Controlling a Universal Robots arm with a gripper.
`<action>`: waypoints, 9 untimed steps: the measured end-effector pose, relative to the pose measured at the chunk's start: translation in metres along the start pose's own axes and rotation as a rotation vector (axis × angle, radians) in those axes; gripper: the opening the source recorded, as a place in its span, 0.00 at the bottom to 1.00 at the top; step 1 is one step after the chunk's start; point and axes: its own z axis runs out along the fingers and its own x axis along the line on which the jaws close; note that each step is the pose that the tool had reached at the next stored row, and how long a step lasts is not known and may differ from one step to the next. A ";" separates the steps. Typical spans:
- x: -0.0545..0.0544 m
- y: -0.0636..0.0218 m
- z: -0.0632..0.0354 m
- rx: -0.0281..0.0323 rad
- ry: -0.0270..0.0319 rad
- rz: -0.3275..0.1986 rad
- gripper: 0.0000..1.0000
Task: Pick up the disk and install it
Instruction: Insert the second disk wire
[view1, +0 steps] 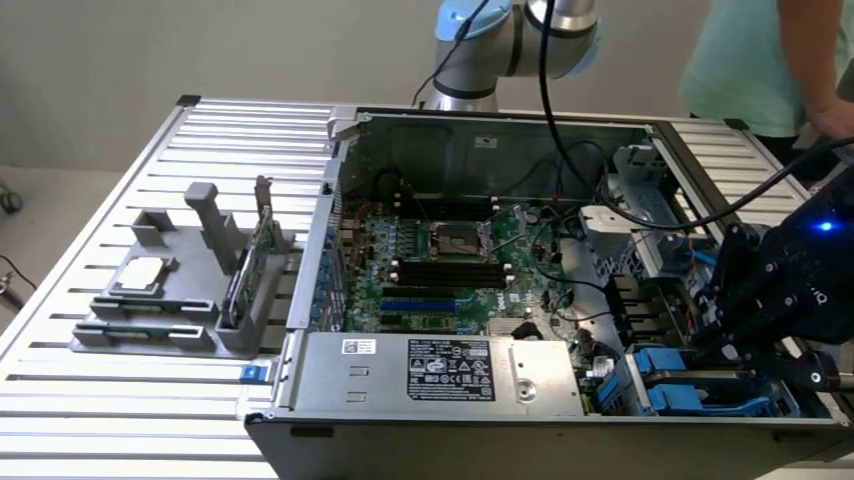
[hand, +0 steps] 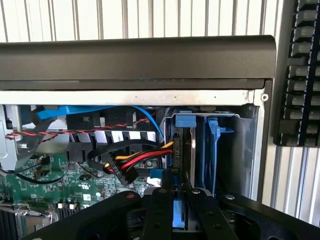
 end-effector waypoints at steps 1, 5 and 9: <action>-0.001 0.0000 0.0002 0.0000 0.0017 0.000 0.16; -0.003 0.0001 0.0009 0.0001 0.0065 0.000 0.16; -0.003 -0.0001 -0.0011 0.0002 0.0092 -0.001 0.18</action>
